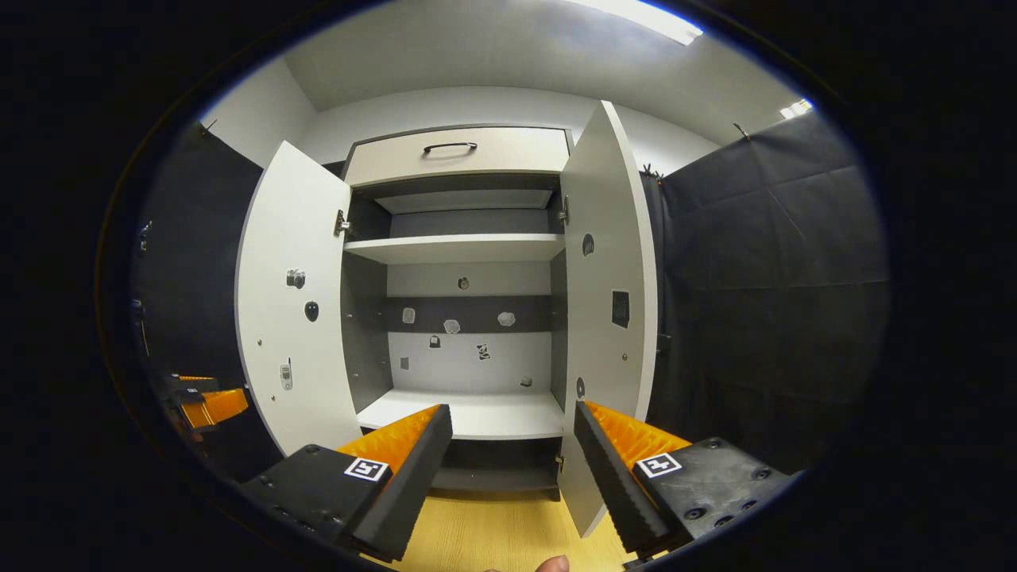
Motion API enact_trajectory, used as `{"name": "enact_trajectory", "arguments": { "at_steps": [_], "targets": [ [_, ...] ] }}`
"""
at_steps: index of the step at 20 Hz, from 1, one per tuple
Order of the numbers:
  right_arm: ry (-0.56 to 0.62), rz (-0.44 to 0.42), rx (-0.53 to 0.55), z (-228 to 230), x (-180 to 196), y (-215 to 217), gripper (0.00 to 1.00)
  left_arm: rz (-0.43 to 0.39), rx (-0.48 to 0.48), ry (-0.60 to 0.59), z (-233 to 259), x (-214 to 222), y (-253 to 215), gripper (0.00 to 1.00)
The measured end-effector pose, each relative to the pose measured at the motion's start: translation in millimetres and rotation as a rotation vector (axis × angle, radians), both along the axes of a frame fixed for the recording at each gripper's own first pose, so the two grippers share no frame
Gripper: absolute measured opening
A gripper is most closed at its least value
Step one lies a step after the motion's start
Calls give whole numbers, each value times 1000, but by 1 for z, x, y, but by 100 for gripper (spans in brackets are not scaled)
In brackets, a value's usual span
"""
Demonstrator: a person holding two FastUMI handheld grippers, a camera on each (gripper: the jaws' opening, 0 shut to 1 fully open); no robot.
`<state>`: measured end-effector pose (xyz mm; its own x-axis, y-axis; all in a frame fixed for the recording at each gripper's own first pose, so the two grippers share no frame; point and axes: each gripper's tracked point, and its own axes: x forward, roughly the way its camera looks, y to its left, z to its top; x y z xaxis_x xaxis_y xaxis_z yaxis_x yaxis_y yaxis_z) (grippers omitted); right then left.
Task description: Open the right door of the double-door shoe cabinet with the right hand, and open the left door with the left hand.
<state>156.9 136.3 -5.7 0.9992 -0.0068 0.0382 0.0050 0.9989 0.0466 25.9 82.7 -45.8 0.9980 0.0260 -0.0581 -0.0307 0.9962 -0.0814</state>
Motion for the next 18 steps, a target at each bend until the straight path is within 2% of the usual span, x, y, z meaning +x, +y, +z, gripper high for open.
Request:
{"name": "enact_trajectory", "arguments": {
  "at_steps": [11, 18],
  "targets": [
    [-2, 1, 5, 0, -3, 0, 97, -47, 46, -33, 14, -4, -47, 95],
    [5, 10, 1, -2, -6, 2, 97, -27, 70, -94, 40, -9, -55, 95]
  ]
}}
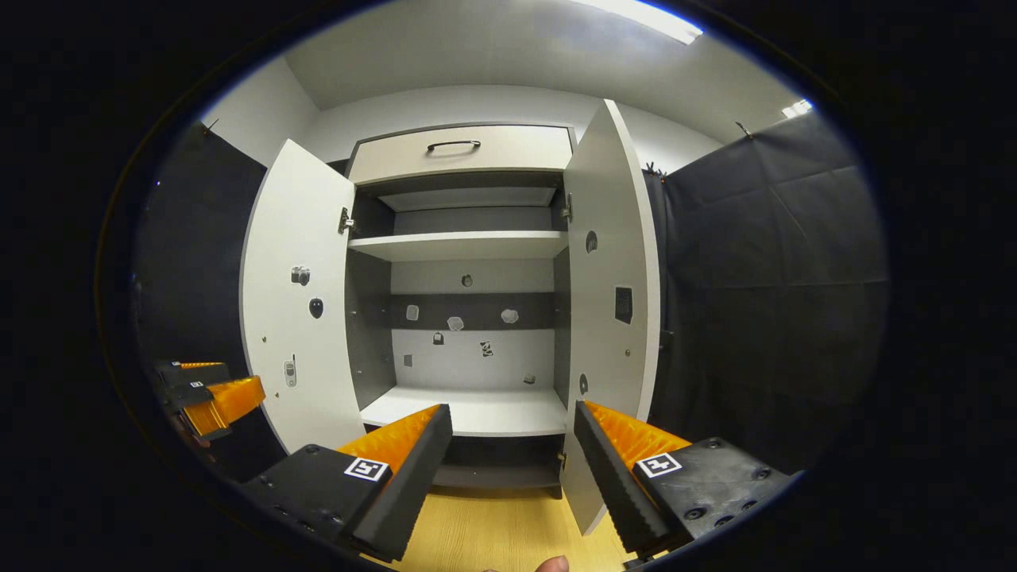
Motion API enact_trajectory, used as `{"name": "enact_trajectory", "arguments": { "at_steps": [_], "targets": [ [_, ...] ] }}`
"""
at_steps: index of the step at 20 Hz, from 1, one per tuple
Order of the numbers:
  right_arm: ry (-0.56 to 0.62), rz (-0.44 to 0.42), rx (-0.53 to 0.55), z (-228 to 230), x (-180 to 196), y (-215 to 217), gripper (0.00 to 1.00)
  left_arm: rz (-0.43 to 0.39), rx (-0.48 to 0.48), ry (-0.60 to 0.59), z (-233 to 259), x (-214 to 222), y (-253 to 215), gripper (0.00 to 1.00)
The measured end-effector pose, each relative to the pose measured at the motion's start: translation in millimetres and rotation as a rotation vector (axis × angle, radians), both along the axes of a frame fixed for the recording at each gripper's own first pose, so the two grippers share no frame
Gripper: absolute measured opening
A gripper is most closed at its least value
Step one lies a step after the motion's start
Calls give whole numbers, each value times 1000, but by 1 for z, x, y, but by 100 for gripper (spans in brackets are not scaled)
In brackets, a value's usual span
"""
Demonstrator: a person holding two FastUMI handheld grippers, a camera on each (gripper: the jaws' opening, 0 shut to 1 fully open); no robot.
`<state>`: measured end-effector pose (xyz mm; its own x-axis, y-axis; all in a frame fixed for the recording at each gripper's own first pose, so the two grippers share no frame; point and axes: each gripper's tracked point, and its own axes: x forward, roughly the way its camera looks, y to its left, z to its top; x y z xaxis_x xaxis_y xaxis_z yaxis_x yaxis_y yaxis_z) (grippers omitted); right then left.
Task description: Open the right door of the double-door shoe cabinet with the right hand, and open the left door with the left hand.
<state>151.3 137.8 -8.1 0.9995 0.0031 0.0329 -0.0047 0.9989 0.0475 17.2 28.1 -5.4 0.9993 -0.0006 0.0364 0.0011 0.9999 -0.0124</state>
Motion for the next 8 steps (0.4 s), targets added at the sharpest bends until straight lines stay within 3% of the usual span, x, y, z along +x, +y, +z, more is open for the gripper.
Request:
{"name": "enact_trajectory", "arguments": {
  "at_steps": [8],
  "targets": [
    [6, 4, 0, 0, -3, -1, 97, -12, 3, -19, 7, -4, -11, 95]
  ]
}}
